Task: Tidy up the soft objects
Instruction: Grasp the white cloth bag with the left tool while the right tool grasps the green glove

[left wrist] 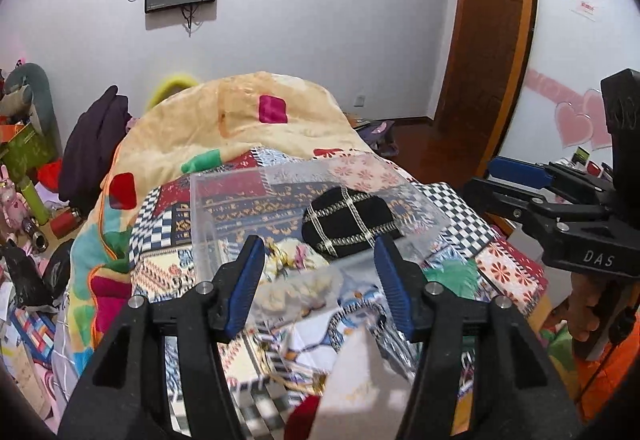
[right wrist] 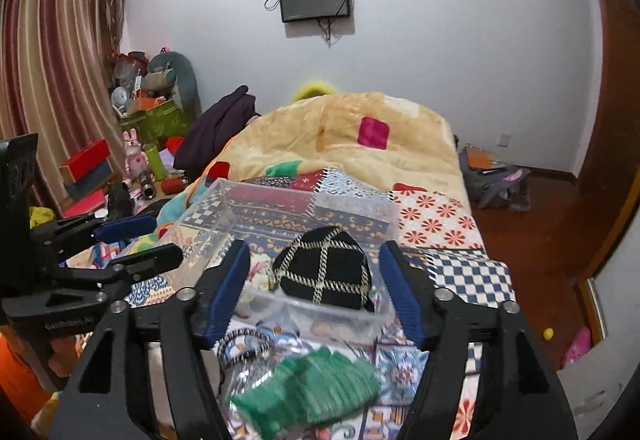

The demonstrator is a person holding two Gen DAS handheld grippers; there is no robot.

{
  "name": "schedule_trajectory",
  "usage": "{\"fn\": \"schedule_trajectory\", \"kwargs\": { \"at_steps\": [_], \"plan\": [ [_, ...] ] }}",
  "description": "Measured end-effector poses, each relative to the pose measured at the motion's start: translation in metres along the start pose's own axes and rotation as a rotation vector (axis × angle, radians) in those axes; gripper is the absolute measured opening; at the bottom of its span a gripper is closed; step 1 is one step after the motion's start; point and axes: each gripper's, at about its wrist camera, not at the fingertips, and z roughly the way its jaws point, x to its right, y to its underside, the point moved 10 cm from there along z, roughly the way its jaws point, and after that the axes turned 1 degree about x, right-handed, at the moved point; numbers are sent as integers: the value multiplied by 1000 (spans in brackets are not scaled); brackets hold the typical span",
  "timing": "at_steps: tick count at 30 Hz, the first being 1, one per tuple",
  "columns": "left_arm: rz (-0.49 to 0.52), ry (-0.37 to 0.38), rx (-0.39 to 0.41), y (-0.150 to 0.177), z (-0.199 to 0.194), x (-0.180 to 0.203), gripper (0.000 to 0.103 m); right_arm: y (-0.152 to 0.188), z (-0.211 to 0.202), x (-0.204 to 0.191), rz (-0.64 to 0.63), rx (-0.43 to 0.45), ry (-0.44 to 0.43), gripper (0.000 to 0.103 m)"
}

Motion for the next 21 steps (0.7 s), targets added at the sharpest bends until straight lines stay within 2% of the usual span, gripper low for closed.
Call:
{"fn": "schedule_trajectory", "kwargs": {
  "at_steps": [5, 12, 17, 18, 21],
  "plan": [
    [-22, 15, -24, 24, -3, 3, 57, 21, -4, 0, 9, -25, 12, 66],
    [-44, 25, -80, 65, 4, 5, 57, 68, 9, 8, 68, -121, 4, 69],
    [-51, 41, -115, 87, 9, 9, 57, 81, 13, 9, 74, -157, -2, 69],
    [-53, 50, -120, 89, 10, 9, 56, 83, 14, 8, 77, -160, -5, 69],
    [-58, 75, -133, 96, 13, 13, 43, 90, 15, 8, 86, -172, -3, 69]
  ]
}}
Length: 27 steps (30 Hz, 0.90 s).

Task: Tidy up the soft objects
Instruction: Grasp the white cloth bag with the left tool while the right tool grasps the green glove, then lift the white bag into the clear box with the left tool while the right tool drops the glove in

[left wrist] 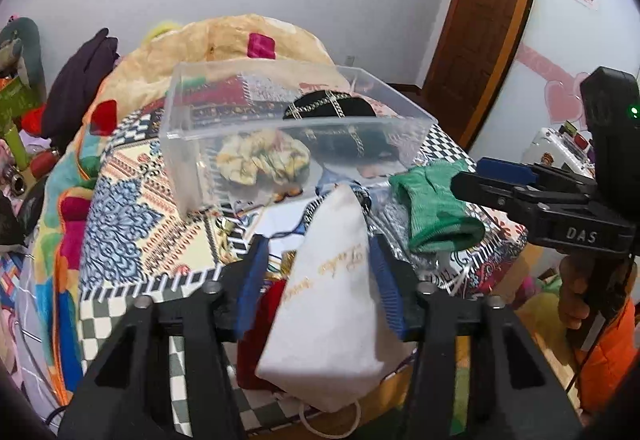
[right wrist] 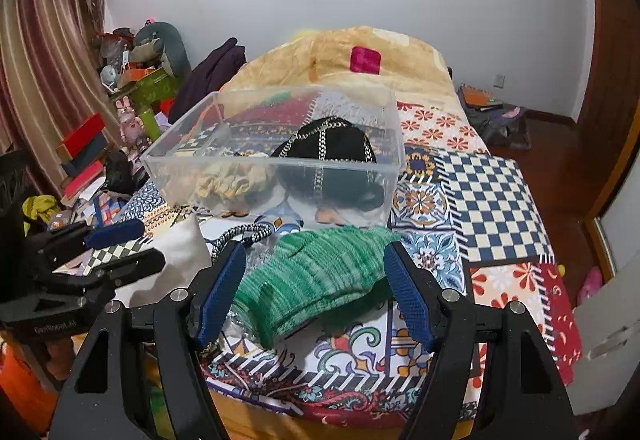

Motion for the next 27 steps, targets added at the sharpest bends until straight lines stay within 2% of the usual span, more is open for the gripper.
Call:
{"fn": "schedule_trajectory", "kwargs": {
  "at_steps": [1, 6, 7, 10, 14, 19, 27],
  "plan": [
    [0, 3, -4, 1, 1, 0, 37, 3, 1, 0, 1, -4, 4, 68],
    [2, 5, -4, 5, 2, 2, 19, 11, 8, 3, 0, -27, 29, 54],
    [3, 5, 0, 4, 1, 2, 14, 12, 9, 4, 0, -30, 32, 49],
    [8, 0, 20, 2, -4, 3, 9, 14, 12, 4, -9, -43, 28, 29],
    [13, -2, 52, -4, -14, 5, 6, 15, 11, 1, -12, -43, 7, 11],
    [7, 6, 91, -13, -29, 6, 5, 10, 3, -2, -11, -15, -11, 7],
    [-9, -9, 187, -41, -56, 0, 3, -12, -20, -10, -19, 72, -29, 5]
  ]
}}
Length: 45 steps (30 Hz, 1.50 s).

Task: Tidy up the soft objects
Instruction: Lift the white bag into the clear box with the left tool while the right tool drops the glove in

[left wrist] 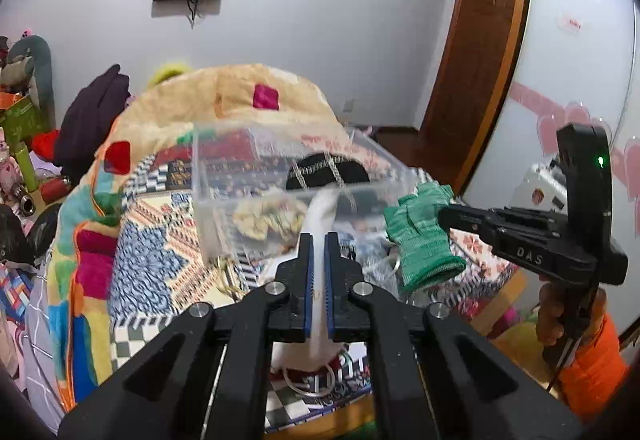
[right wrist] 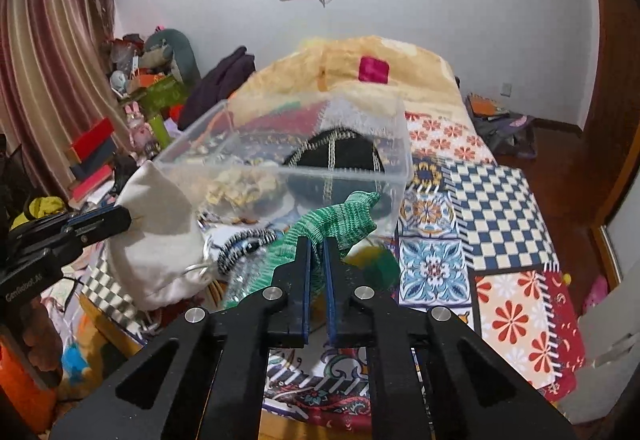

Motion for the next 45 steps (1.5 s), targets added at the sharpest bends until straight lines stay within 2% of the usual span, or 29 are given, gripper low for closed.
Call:
{"fn": "schedule_trajectory", "kwargs": {
  "at_steps": [6, 9, 11, 14, 16, 18, 21, 23, 24, 25, 33, 41, 45],
  "plan": [
    [0, -14, 62, -28, -8, -6, 3, -25, -16, -3, -17, 77, 3, 5],
    [6, 2, 39, -27, -6, -7, 3, -37, -24, -3, -16, 118, 3, 5],
    [14, -15, 10, -18, 0, -7, 4, -43, -26, -1, -10, 135, 1, 5],
    [15, -9, -46, -3, 11, -7, 20, -44, -27, 3, 2, 145, -1, 5],
    [11, -4, -81, 8, 21, -5, 39, -42, -25, 5, 10, 138, -4, 5],
    [23, -18, -102, 17, 28, -3, 41, -40, -22, 7, 19, 133, -1, 5],
    [38, -49, -128, 28, 38, -5, 39, -39, -22, 8, 25, 130, -2, 5],
    [30, -58, -136, 32, 43, -9, 25, -38, -22, 8, 26, 130, -3, 5],
    [25, -55, -142, 34, 44, -10, 11, -38, -22, 8, 25, 129, -4, 5],
    [15, -51, -146, 35, 45, -12, 7, -38, -22, 8, 25, 128, -4, 5],
    [-25, -32, -57, 4, 23, -17, 4, -46, -24, 5, 28, 144, -11, 5],
    [-27, -30, 64, -60, 8, -21, 4, -81, -24, -3, 3, 212, -8, 5],
    [-13, -71, 107, -93, 15, -27, 4, -101, -16, -9, -14, 240, -9, 5]
  ]
}}
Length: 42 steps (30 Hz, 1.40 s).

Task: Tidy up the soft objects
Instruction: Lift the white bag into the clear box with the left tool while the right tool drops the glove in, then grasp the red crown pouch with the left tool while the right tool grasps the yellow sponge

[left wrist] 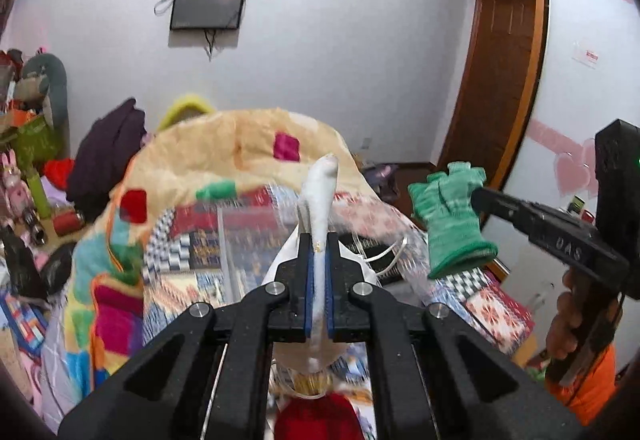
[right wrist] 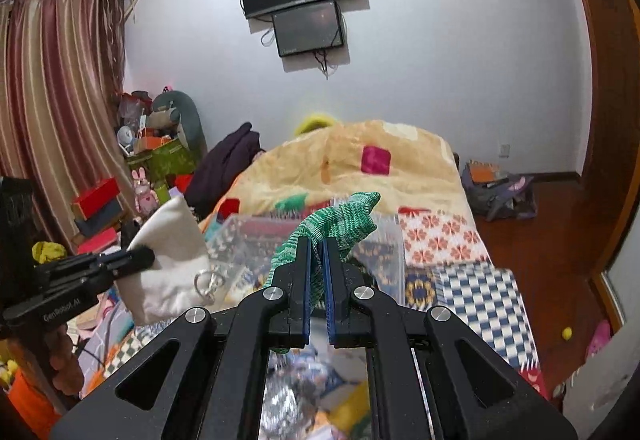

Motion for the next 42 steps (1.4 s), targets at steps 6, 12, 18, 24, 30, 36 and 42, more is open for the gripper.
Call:
{"fn": "schedule_trajectory", "kwargs": {
  "at_steps": [6, 12, 18, 24, 30, 36, 42],
  "plan": [
    [-5, -48, 4, -19, 31, -6, 4, -9, 26, -9, -23, -11, 2, 5],
    [-13, -97, -84, -3, 82, -18, 4, 10, 62, -9, -64, -97, 27, 5],
    [-13, -106, -247, 40, 121, -23, 4, 39, 87, -4, -102, -207, 52, 5],
    [-21, -75, -316, 64, 127, -21, 4, 64, 101, 5, -117, -326, 58, 5],
    [-8, -45, -330, 67, 116, -14, 31, 72, 99, 12, -112, -376, 64, 15],
    [-9, -15, -259, 50, 84, -3, 43, 52, 74, 11, -108, -292, 74, 59],
    [11, -5, -168, 31, 45, 7, 63, 25, 32, 7, -101, -173, 70, 83]
  ]
}}
